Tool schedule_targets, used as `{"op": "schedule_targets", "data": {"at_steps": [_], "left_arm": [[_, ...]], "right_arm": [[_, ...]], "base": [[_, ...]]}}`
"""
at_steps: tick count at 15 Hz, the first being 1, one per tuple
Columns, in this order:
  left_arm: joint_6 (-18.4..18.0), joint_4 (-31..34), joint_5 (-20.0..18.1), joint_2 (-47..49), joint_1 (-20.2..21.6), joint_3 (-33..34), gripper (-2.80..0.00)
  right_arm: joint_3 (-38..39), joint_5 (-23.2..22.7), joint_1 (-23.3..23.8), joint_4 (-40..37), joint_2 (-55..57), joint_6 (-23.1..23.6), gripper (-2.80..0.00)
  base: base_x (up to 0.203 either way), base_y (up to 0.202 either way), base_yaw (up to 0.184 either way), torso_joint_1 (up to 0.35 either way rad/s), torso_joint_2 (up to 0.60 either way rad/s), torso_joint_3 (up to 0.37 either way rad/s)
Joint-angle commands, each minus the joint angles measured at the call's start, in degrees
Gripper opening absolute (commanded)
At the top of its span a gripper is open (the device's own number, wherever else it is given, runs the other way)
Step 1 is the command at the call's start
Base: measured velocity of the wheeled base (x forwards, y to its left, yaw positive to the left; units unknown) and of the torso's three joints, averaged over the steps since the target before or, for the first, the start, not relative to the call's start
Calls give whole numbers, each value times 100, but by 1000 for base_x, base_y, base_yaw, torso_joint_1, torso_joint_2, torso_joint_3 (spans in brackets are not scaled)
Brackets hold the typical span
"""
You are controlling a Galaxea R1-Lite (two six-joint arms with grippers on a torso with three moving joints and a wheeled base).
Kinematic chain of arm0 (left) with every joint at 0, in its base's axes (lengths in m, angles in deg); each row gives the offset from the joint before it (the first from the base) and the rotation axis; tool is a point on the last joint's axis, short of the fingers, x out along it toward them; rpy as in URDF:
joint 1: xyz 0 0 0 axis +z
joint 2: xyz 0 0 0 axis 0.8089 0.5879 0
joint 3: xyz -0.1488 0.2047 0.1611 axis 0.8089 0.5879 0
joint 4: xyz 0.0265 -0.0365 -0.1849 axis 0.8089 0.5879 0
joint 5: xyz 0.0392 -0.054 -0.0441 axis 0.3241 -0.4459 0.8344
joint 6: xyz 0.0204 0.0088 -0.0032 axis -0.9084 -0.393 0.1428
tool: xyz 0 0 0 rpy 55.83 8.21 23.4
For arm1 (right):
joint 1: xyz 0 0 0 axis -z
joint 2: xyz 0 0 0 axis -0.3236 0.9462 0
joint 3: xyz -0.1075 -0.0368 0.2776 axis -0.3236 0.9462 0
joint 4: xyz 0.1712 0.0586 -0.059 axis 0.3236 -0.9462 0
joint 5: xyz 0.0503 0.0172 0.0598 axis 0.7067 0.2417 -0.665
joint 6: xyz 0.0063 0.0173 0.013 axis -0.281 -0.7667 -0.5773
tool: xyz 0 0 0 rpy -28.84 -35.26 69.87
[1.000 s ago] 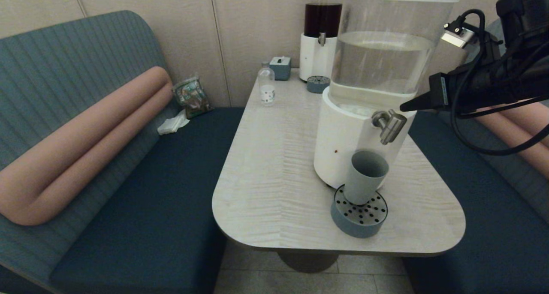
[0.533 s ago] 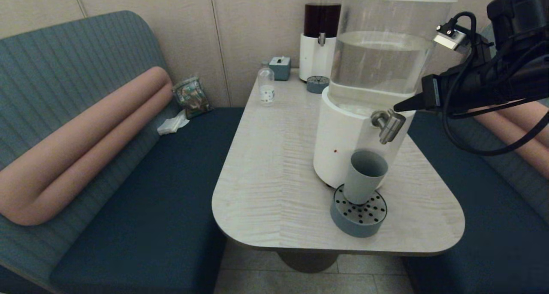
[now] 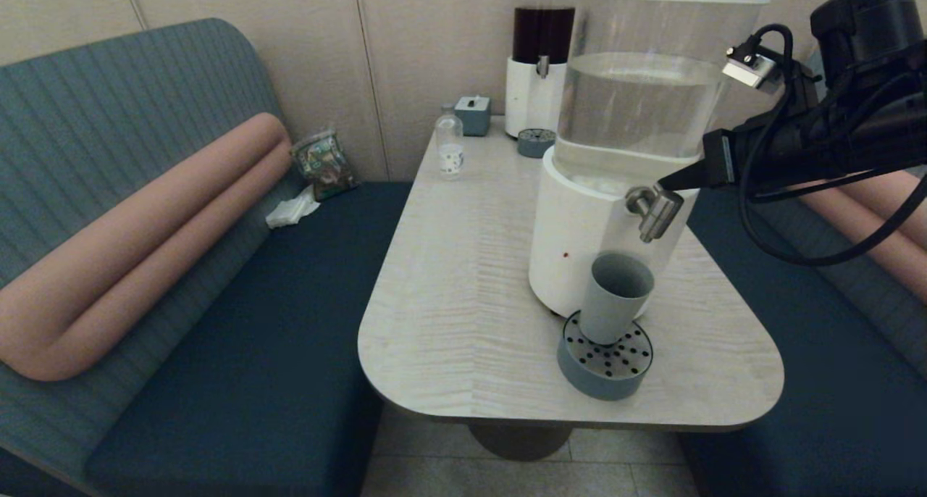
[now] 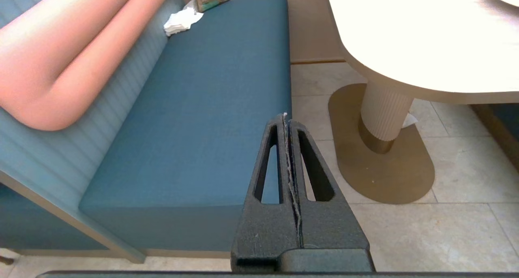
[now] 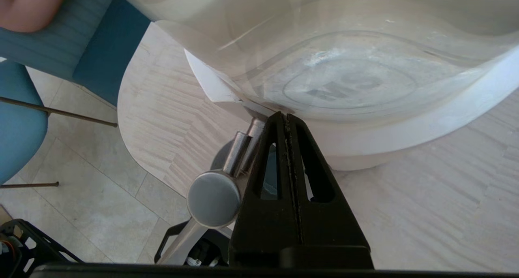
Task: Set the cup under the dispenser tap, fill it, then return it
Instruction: Turn on the faucet
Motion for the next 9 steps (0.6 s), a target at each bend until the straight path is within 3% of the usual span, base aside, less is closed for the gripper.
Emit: {"op": "schedule_targets", "data": {"at_steps": [1,9], "left_arm": [[-2,-4,-4,-1,2,0,-280],[-3,-4,0,-1,2,-8,-280]], "right_arm": [[14,-4,-24,73,23,-2,-280],[14,-4,-156,73,41,-2,-280]], "base": [[0,0,0,0,0,0],[0,0,0,0,0,0]]}}
